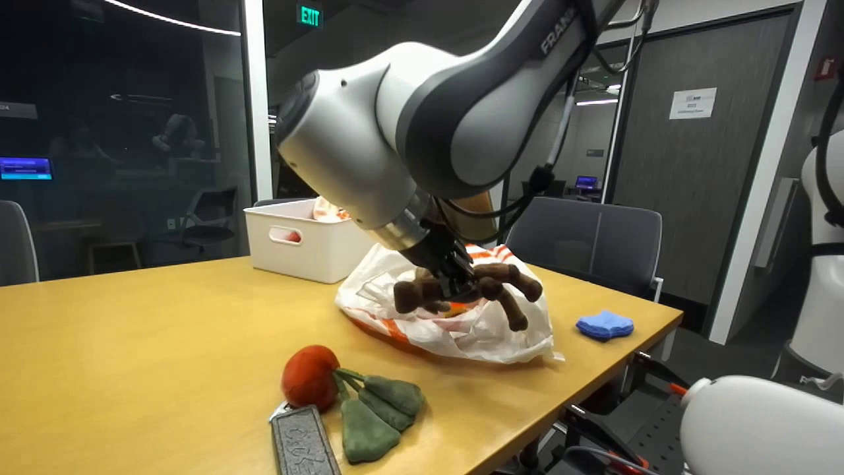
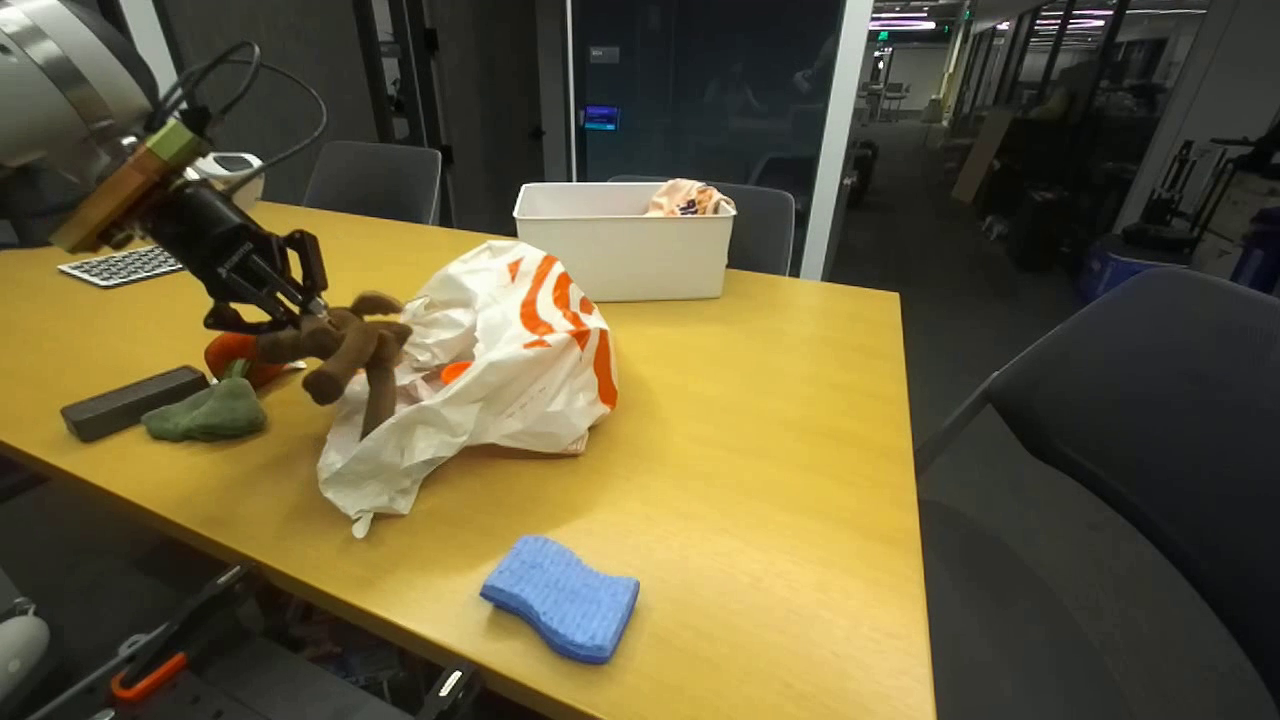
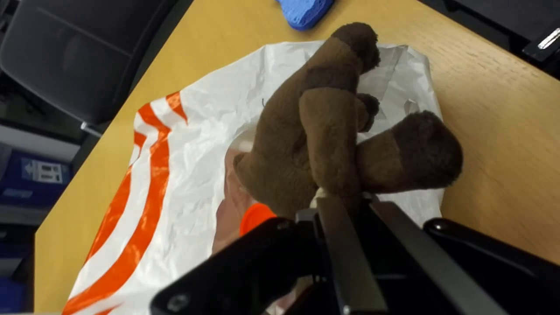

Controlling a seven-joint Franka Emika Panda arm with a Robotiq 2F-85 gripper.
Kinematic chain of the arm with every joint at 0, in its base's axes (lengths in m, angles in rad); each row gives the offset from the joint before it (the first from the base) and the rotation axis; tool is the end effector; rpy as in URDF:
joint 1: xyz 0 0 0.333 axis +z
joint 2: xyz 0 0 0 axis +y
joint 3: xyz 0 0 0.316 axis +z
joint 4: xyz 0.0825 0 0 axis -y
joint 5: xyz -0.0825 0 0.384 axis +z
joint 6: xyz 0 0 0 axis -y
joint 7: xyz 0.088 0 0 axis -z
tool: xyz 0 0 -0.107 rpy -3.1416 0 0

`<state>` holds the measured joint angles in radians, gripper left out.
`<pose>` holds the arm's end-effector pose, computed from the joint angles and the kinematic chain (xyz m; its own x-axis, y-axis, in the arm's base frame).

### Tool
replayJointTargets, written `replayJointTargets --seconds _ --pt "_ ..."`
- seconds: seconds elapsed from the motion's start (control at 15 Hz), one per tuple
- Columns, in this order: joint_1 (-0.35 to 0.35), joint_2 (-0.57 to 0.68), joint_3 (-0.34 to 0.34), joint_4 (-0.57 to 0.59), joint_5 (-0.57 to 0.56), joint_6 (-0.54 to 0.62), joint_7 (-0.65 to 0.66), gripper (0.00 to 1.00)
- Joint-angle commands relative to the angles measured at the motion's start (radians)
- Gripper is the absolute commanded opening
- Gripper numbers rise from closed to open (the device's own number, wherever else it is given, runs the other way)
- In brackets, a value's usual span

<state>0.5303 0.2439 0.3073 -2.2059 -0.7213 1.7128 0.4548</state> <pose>0.3635 0.3137 0.2540 0.7448 0.4962 -0.4462 0.6550 -0.4158 0.6310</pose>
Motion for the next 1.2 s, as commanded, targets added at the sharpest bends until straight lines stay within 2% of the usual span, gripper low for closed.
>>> replayJointTargets --seconds 0.0,0.4,0.67,1.0,1.13 --pt "-0.043 0.087 -0.019 0.011 -0.043 0.004 0.09 0.03" --pt "-0.016 0.199 -0.05 0.093 -0.172 -0.097 0.255 0.03" --pt "-0.01 0.258 -0.055 0.164 -0.229 -0.134 0.291 0.03" --pt "-0.047 0.315 -0.099 0.227 -0.288 -0.168 0.324 0.03" --pt "-0.08 0.32 -0.108 0.248 -0.287 -0.139 0.295 0.04"
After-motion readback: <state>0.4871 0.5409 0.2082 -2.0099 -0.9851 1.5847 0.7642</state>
